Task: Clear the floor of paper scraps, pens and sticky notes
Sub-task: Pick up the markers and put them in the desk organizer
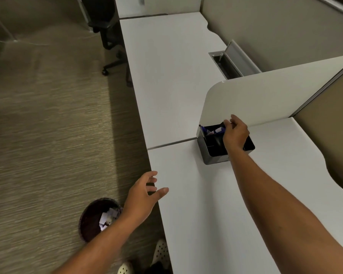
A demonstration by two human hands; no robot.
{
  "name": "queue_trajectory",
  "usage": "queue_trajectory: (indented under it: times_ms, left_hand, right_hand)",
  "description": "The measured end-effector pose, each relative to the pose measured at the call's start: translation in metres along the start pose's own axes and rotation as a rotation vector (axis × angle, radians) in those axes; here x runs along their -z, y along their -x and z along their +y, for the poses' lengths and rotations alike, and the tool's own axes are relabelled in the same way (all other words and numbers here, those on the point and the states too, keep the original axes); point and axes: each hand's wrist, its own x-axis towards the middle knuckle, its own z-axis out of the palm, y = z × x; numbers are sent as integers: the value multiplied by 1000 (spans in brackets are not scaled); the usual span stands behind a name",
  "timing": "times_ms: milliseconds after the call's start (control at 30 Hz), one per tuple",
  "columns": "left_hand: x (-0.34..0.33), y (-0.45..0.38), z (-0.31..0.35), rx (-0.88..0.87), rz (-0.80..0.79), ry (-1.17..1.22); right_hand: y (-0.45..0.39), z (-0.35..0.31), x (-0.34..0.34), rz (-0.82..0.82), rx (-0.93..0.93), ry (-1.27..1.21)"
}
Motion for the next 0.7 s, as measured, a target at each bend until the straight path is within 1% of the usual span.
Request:
queue_trajectory:
  times_ms: [100,200,267,333,500,600,700]
  left_hand:
    - [-1,-1,2,-7,-6,15]
    - [-3,-4,3,-16,3,37]
    - [-1,-3,4,-32,12,46]
    - [2,-2,2,-60,35,33]
    - [25,13,-4,-176,143,-71]
    - [54,30,-15,-254,205,-149]
    - [93,48,-35,-281,315,-202]
  right_hand:
    - [23,2,21,107,24,-52]
    - [76,13,36,120,41,-76]
    - [125,20,37,44,92,-44]
    - [173,25,32,-82,164,15]
    - [265,20,-7,-393,375,269]
    - [298,3,-39,-441,565,393]
    - [328,-17,-71,-475,755,462]
